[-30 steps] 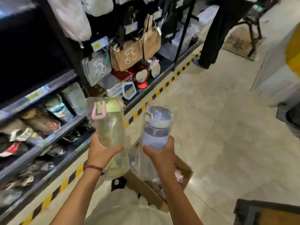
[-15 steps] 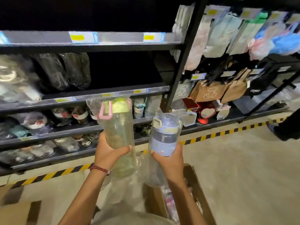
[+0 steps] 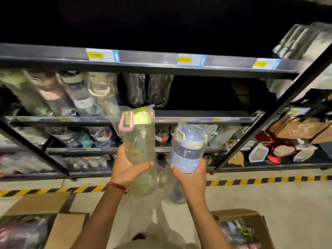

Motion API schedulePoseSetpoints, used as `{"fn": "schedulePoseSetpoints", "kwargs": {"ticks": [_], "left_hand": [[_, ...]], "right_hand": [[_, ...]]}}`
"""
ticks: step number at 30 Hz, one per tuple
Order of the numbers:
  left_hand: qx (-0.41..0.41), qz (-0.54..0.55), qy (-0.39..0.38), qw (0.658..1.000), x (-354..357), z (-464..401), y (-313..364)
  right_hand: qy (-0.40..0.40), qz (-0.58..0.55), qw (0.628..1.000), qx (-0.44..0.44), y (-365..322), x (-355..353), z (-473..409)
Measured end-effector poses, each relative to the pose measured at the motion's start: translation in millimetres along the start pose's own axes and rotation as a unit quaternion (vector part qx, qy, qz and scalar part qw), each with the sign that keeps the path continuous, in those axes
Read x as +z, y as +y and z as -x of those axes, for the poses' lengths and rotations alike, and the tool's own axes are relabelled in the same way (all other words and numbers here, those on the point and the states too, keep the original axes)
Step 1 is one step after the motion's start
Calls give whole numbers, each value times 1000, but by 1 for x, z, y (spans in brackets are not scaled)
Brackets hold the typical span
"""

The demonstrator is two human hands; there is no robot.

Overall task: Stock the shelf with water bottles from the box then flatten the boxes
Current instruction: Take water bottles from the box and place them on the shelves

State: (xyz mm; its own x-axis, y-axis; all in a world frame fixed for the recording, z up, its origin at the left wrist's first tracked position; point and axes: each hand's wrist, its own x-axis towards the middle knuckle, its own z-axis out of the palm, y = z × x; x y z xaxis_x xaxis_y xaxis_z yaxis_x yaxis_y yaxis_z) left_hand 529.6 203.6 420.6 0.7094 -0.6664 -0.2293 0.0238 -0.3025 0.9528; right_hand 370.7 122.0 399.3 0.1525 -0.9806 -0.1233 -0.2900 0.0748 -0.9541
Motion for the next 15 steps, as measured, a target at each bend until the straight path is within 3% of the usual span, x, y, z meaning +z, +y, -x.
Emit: {"fn": "schedulePoseSetpoints", "kwargs": {"ticks": [8, 15], "left_hand": [[-22, 31, -23, 999, -9, -98, 9], [6, 50, -22, 998, 13, -174, 0]], "right_hand": [[-23, 47, 999, -12, -19, 57, -75], [-47, 65, 996, -35, -2, 87, -167]]}}
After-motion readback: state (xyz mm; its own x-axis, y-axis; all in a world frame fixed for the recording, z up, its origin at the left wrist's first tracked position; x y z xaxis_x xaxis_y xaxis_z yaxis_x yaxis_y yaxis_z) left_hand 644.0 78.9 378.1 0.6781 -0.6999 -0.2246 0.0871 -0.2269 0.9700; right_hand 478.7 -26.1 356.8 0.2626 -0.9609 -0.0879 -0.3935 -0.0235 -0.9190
